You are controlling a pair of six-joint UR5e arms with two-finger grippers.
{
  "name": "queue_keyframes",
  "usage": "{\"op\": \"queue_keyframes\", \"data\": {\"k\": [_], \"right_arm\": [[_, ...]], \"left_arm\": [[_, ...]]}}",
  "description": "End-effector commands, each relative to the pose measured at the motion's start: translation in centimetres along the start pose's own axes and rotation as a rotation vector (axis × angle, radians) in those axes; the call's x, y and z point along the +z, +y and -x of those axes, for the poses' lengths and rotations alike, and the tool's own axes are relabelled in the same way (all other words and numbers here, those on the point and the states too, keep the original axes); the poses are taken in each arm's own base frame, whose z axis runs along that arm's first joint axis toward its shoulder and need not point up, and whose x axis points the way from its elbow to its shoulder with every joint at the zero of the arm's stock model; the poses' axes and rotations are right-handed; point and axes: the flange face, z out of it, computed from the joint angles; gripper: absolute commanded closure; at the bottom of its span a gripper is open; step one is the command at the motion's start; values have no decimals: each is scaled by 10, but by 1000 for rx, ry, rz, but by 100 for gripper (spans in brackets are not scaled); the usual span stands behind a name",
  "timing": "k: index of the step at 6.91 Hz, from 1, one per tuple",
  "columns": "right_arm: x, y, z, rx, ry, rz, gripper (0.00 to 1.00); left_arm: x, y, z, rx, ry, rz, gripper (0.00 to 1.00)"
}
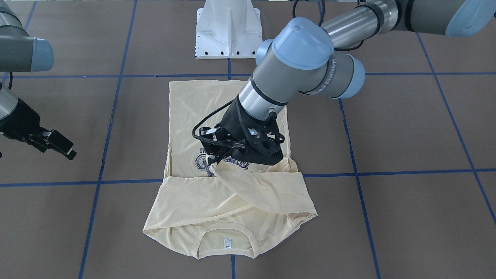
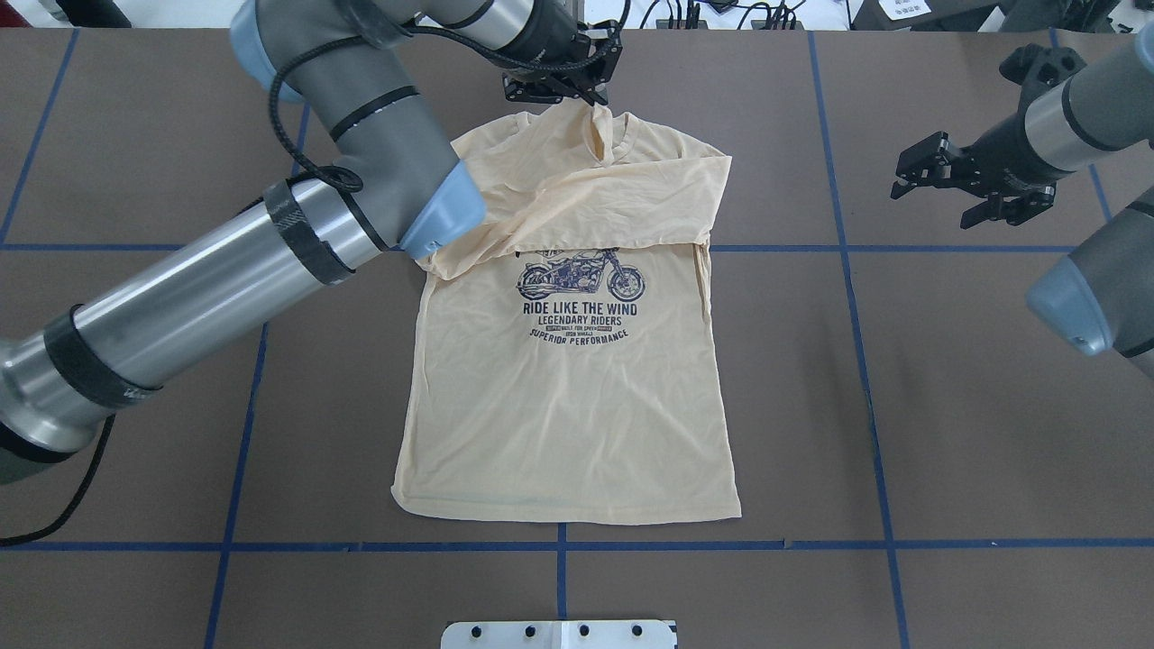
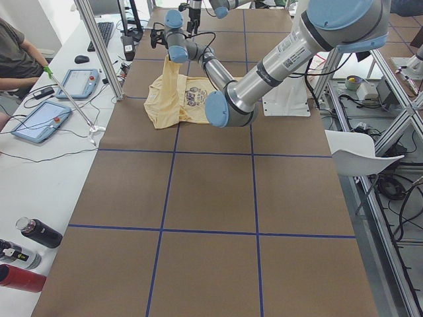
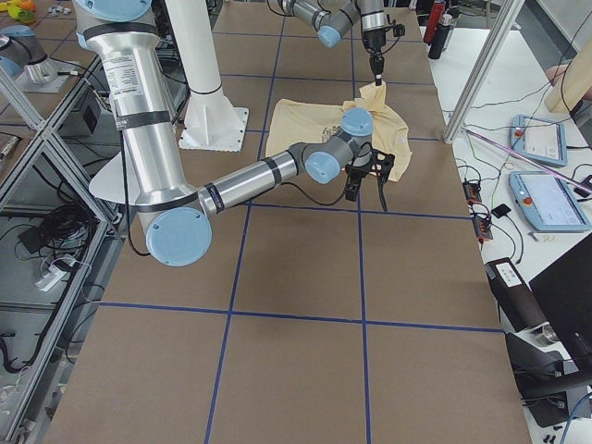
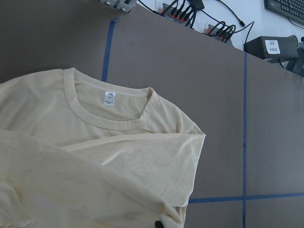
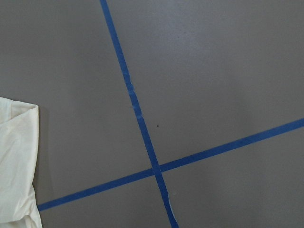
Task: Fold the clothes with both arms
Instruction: 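Carry the sleeve cuff with the left gripper across the shirt toward the collar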
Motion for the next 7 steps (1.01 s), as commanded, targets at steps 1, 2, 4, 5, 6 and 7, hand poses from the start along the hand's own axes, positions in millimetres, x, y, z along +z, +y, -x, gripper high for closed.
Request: {"op": "queue_keyframes", "data": {"k": [1,2,4,5,6,7], "right_arm": [[3,-3,-2,5,6,1,2],[3,-3,-2,5,6,1,2],[2,-6,-6,13,8,-2,2],[-3,-11,-17,23,10,-1,2],[-4,-15,-35,3,23,-3,2],[-2,-15,-41,3,30,3,2]], "left_arm": [[25,26,-12,20,13,-13,100],[32,28,-9,18,4,-16,100],[56,35,-2,-2,4,-69,100],[64,32,-8,-24,-2,-69,100],[77,38,-9,-34,10,-77,100],[90,44,-23,-67,27,-118,100]]}}
